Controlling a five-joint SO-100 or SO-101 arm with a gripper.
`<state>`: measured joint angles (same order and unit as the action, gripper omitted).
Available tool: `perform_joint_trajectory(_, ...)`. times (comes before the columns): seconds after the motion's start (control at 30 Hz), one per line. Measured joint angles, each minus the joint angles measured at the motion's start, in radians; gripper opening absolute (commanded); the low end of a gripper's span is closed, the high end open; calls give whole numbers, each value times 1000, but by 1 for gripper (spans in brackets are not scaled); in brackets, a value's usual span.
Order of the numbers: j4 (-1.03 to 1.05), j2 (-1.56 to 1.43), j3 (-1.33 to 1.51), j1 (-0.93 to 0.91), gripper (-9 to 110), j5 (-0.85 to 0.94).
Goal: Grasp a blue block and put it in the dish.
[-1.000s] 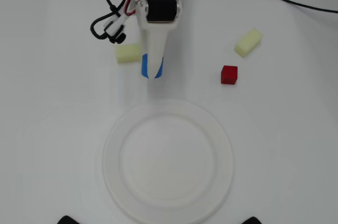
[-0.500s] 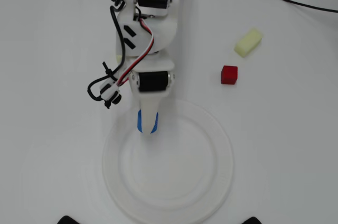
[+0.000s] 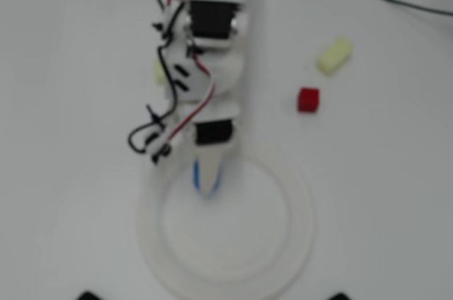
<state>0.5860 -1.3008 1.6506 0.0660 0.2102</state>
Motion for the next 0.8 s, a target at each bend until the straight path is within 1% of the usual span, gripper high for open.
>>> perform_joint_trajectory(0.2,54,0,-35,0,23,-12)
perform_joint_trajectory(0.43,215,-98,-77,0,26,-21)
perform_joint_trajectory(0.63,373,-342,-61,-21,26,-28)
perform_joint_trajectory(0.8,428,-669,114,-28,26,0)
